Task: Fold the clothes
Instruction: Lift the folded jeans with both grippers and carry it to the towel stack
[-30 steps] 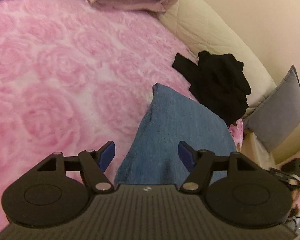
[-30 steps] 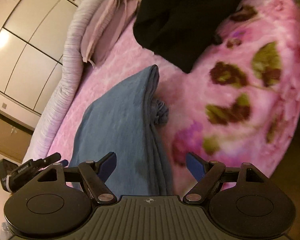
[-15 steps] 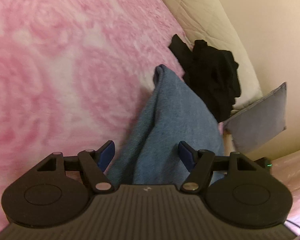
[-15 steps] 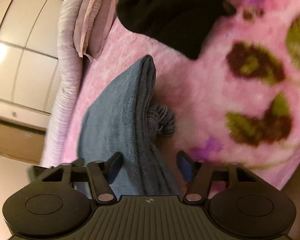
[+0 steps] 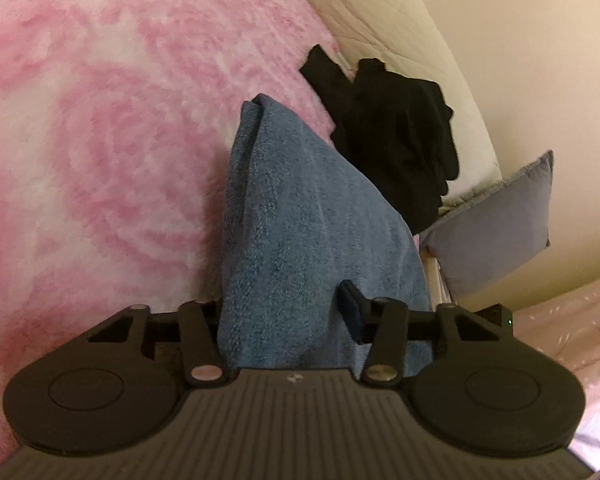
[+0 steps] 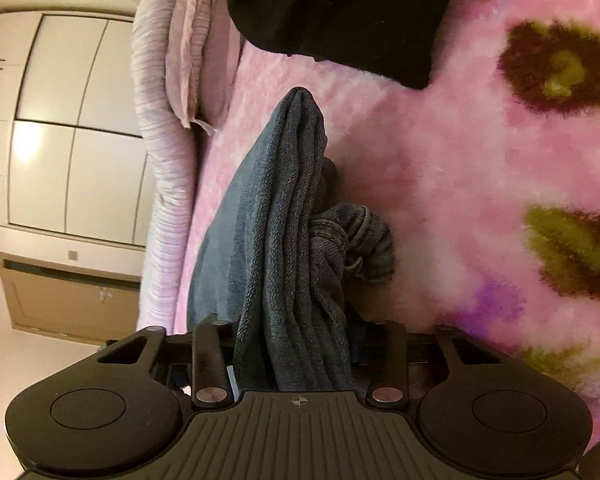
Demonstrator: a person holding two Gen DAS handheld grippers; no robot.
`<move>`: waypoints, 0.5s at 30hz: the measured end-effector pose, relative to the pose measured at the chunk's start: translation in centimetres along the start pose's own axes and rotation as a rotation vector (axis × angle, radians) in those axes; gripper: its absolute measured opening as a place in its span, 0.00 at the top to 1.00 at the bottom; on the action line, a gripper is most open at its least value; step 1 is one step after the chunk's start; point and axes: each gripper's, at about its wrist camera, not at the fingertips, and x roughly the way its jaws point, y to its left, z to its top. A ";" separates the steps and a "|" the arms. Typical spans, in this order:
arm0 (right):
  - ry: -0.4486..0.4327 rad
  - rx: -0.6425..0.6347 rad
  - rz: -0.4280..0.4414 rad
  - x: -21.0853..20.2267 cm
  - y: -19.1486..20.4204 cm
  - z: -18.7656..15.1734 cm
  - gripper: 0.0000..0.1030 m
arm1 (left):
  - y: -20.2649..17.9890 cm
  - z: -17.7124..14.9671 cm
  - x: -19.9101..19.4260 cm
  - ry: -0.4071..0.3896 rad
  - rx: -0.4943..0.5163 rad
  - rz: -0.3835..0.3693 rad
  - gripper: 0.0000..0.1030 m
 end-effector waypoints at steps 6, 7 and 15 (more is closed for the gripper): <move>0.012 0.009 0.050 -0.6 1.9 -0.3 0.71 | -0.7 -0.5 -2.5 -0.051 -0.040 -0.026 0.73; 0.021 0.010 0.052 -0.6 2.7 -0.4 0.71 | -1.2 -0.6 -3.7 -0.063 -0.053 -0.025 0.73; 0.196 -0.016 0.079 1.0 15.1 -1.3 0.72 | -8.0 -3.7 -18.3 -0.243 -0.199 0.068 0.73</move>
